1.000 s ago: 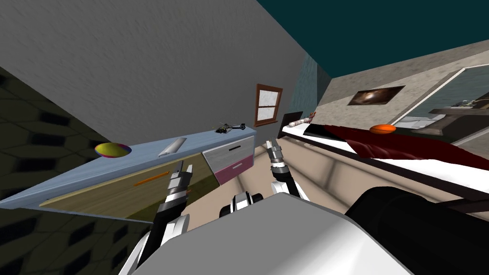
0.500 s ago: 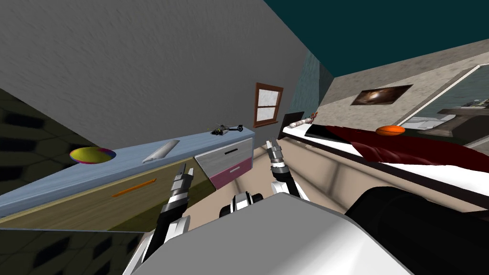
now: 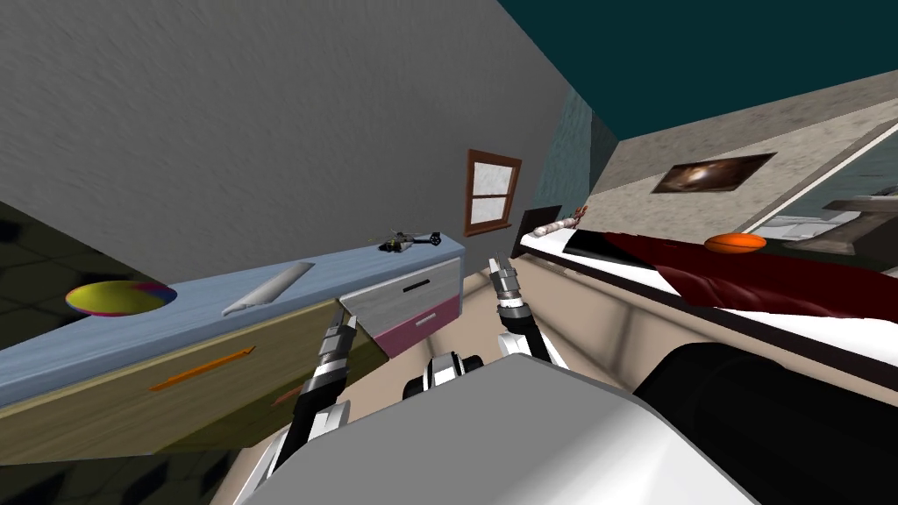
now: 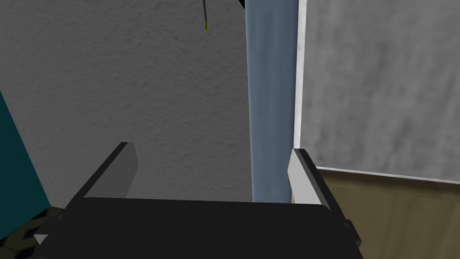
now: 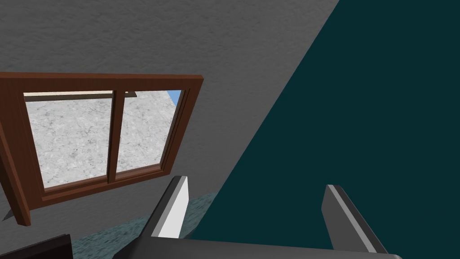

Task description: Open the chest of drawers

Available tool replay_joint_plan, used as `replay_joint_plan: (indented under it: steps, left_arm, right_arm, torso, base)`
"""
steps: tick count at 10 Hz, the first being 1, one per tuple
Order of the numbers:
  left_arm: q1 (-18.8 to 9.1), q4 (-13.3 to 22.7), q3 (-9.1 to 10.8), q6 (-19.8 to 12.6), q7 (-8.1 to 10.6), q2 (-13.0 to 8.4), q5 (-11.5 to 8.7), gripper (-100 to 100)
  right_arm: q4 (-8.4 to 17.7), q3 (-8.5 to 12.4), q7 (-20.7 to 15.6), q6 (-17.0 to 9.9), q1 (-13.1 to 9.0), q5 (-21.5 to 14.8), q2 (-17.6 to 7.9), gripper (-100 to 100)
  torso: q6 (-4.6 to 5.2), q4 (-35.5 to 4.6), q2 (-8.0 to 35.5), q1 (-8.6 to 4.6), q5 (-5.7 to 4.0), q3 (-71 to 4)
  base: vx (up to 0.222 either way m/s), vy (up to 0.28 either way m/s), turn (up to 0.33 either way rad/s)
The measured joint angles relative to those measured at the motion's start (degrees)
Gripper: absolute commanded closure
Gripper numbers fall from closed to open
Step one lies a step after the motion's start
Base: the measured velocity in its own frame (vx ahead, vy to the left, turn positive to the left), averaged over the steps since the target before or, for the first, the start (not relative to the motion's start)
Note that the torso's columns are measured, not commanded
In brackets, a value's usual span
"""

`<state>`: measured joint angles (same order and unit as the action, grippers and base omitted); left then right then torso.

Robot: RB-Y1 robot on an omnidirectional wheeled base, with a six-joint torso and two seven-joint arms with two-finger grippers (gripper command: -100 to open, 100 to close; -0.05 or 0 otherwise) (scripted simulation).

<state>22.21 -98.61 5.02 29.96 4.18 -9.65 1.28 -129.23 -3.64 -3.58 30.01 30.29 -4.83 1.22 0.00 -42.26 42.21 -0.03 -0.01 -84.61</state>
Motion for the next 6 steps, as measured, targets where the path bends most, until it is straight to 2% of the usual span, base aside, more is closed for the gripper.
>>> replay_joint_plan:
  steps: [2,6]
  left_arm:
    - [-1.0,2.84,0.47,-0.09,-0.19,-0.18,-0.12,-100]
    - [-1.96,9.52,1.05,1.4,-0.99,1.01,-0.15,-100]
  right_arm:
    - [0.0,0.0,0.0,0.0,0.0,0.0,0.0,0]
    - [0.0,0.0,0.0,0.0,0.0,0.0,0.0,0]
  torso:
    - [0.0,-0.02,0.09,-0.05,-0.01,0.05]
    - [0.0,-0.03,0.11,0.07,0.02,0.06]
  base:
    - [0.141,-0.161,0.019]
    - [0.137,-0.165,0.021]
